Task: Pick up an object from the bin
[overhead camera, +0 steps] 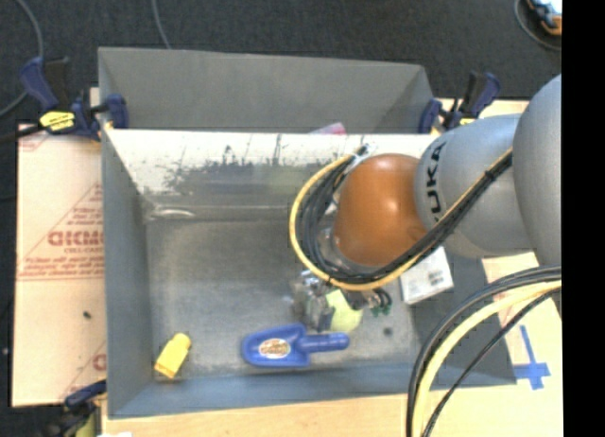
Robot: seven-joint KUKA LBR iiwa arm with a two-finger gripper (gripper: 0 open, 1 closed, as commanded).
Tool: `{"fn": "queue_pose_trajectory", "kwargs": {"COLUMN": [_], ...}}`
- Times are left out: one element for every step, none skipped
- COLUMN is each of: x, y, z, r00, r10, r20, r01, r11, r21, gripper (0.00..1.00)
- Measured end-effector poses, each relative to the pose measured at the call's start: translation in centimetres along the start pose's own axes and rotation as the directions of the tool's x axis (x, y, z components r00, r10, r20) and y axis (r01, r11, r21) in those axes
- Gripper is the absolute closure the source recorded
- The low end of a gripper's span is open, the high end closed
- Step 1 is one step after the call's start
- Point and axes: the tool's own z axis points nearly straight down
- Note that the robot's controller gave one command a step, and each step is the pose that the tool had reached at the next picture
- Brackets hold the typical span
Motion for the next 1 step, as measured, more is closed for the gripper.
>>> {"fn": "queue_pose_trajectory", "kwargs": {"x": [0.01], "y": [0.03], "z": [0.03], "r00": [1.000], "r10": [0.002], "r20": [-0.001], "r01": [-0.002], "r11": [1.000], "r21": [-0.001], "gripper": [0.00]}}
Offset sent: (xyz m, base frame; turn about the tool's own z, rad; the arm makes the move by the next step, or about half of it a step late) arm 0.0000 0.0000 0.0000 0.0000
